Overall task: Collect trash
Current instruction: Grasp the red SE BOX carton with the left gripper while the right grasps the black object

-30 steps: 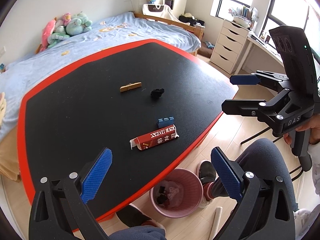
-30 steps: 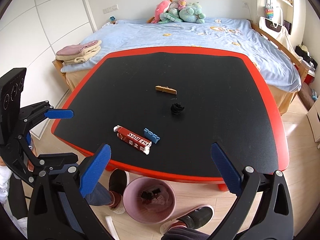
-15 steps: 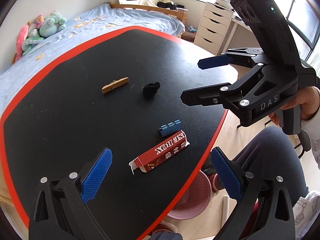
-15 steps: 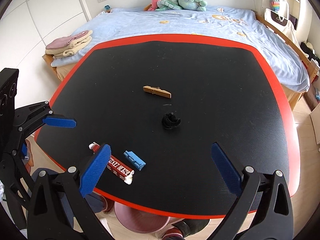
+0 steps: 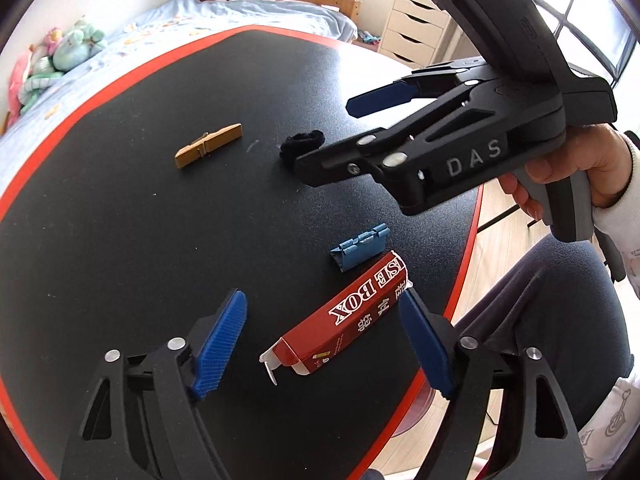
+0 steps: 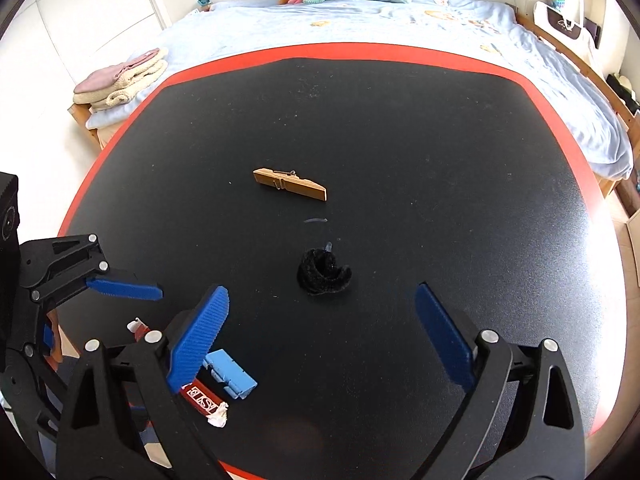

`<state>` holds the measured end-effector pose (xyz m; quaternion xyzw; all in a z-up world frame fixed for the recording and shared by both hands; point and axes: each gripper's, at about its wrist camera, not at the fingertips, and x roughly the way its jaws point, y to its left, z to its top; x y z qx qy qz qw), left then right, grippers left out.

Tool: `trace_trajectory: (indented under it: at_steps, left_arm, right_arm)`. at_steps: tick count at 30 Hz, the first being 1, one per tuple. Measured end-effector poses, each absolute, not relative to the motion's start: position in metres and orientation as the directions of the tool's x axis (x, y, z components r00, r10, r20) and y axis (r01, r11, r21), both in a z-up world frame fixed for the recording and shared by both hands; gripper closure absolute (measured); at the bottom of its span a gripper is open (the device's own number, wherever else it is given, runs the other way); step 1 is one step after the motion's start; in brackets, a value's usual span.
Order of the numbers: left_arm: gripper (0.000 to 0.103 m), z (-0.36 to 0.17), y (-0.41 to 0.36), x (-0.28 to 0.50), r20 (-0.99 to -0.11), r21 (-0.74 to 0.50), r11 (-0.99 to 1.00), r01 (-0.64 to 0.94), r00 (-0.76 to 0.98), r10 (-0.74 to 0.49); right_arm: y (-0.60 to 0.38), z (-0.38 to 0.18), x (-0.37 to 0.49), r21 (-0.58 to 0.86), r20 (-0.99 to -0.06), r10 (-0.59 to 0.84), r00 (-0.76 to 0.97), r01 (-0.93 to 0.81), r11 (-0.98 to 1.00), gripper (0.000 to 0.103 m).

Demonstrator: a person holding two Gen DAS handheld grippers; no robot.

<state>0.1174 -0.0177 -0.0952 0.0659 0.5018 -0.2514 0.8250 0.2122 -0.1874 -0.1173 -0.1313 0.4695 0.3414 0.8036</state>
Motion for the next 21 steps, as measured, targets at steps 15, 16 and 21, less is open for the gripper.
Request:
trace_trajectory:
  at_steps: [15, 16, 21]
  left_arm:
    - [0.08, -0.088, -0.018, 0.104, -0.862, -0.138, 0.871, 0.472, 0.376, -0.34]
    - [0.081, -0.088, -0.018, 0.102, -0.862, -0.14, 0.872, 0.469, 0.376, -0.34]
    - [0.089, -0.088, -0.017, 0.101, -0.858, -0.154, 0.877, 0.455, 0.378, -0.346]
  right_arm:
    - [-0.177, -0.126, 0.218, 0.105, -0.845, 0.432, 0.316, -0.694, 0.712, 0.069]
    - [-0.177, -0.126, 0.218, 0.104, -0.844, 0.432, 0.317, -0.694, 0.712, 0.073]
    - [-0.179, -0.124, 0.215, 0.106, -0.84, 0.438, 0.32, -0.695, 0.711, 0.08]
